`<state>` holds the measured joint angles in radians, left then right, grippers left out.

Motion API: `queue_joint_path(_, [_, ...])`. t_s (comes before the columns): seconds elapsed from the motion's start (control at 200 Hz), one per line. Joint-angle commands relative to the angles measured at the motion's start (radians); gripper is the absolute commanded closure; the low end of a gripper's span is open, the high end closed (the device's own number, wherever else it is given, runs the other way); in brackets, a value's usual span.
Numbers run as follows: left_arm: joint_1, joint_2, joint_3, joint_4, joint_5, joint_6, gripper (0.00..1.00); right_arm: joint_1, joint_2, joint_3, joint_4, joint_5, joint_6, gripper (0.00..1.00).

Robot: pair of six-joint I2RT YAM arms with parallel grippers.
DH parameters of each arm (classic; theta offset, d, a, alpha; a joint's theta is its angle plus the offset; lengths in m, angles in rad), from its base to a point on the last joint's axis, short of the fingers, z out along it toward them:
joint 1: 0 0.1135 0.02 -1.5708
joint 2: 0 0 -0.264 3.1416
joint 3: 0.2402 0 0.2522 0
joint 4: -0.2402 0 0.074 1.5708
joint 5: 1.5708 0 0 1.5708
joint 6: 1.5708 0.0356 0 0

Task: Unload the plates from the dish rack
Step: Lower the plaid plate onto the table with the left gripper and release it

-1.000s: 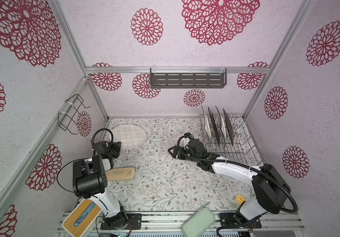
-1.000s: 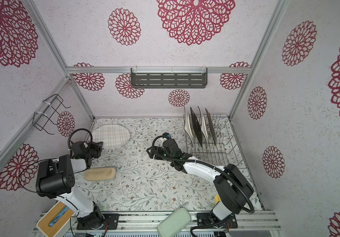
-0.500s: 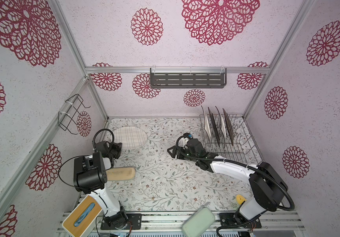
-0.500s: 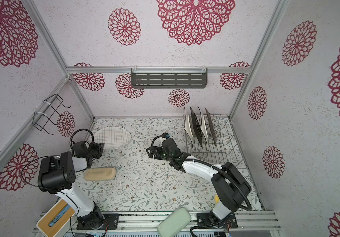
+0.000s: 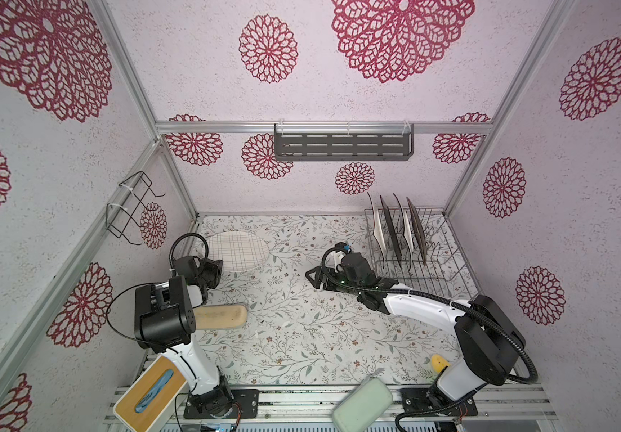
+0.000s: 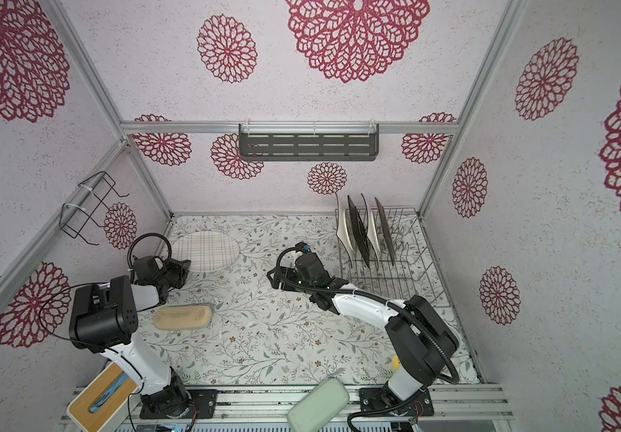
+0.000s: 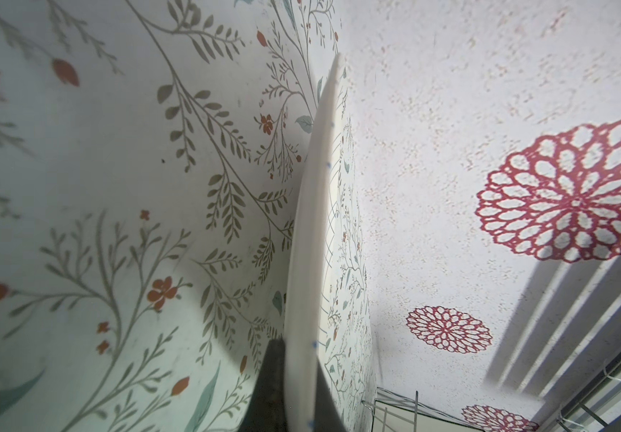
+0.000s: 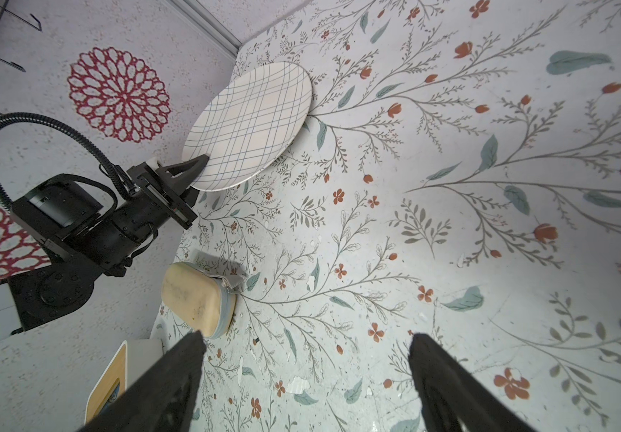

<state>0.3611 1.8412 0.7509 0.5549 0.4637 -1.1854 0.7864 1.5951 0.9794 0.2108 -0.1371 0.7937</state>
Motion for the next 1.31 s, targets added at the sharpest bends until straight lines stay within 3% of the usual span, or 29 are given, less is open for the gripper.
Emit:
queue_joint_path(0.0, [0.006, 0.012, 0.030, 0.038, 0.021, 0.018, 0.91, 0.003, -0.030, 0.018, -0.002, -0.001, -0.028, 0.11])
queue_joint_path(0.185, [0.006, 0.009, 0.033, 0.010, 0.018, 0.033, 0.87, 0.003, -0.046, 0.009, -0.001, 0.009, -0.034, 0.10])
queue_joint_path(0.646, [0.006, -0.007, 0.048, -0.093, -0.026, 0.086, 0.38, -0.004, -0.053, -0.003, -0.015, 0.024, -0.052, 0.09])
queue_joint_path(0.906, [0.006, -0.051, 0.052, -0.199, -0.111, 0.128, 0.12, -0.013, -0.065, -0.020, -0.025, 0.047, -0.068, 0.08])
queue_joint_path(1.206, [0.004, -0.122, 0.067, -0.366, -0.201, 0.205, 0.00, -0.046, -0.124, -0.076, -0.040, 0.083, -0.093, 0.05])
queue_joint_path(1.301, [0.004, -0.154, 0.056, -0.398, -0.234, 0.218, 0.03, -0.068, -0.158, -0.089, -0.066, 0.087, -0.104, 0.05])
